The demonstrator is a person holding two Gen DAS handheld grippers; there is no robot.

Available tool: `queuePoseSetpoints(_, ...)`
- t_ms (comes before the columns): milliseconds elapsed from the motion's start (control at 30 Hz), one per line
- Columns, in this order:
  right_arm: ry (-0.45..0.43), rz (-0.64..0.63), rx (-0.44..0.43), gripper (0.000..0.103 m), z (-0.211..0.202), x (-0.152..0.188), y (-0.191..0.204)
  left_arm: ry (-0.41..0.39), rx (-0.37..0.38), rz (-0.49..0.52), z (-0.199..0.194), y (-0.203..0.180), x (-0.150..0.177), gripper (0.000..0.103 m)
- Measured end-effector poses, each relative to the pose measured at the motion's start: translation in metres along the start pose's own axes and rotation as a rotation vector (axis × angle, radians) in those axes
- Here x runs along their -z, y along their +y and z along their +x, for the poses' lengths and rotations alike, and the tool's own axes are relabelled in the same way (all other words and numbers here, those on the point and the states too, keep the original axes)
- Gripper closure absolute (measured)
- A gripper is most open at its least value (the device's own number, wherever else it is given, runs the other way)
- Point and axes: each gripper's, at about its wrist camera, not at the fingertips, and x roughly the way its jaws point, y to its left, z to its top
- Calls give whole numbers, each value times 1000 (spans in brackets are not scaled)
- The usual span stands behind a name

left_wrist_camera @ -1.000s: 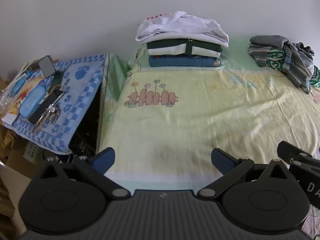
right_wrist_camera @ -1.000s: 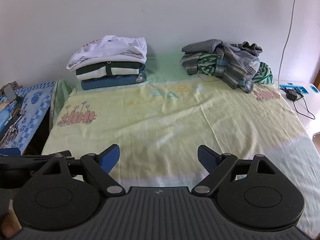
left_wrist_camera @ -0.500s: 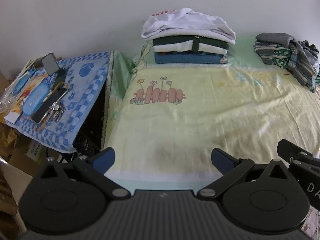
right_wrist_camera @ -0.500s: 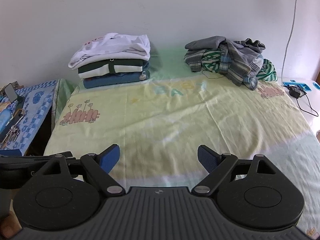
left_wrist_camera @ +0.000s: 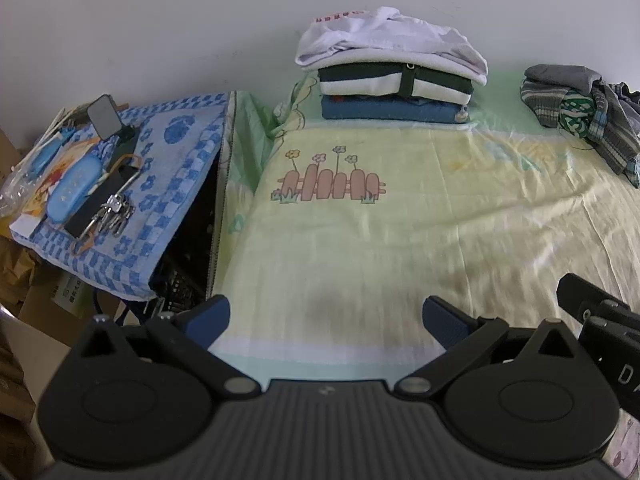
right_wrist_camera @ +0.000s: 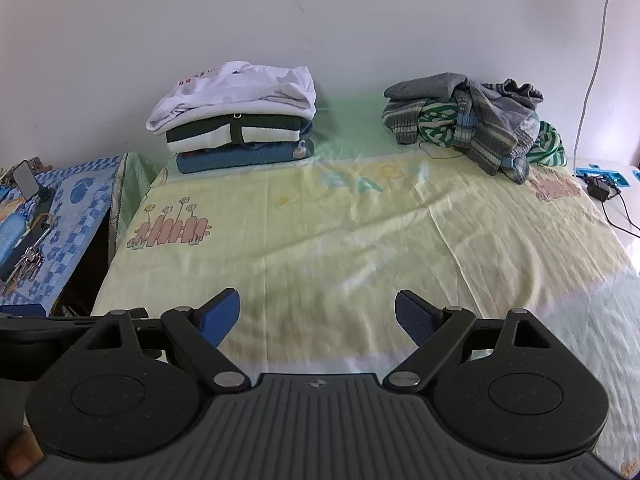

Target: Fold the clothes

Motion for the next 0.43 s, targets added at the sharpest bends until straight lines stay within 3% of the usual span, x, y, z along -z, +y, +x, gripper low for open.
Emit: queuePoseSetpoints(433, 2, -3, 5, 16, 6, -2, 1, 17, -2, -4, 7, -1, -2, 1)
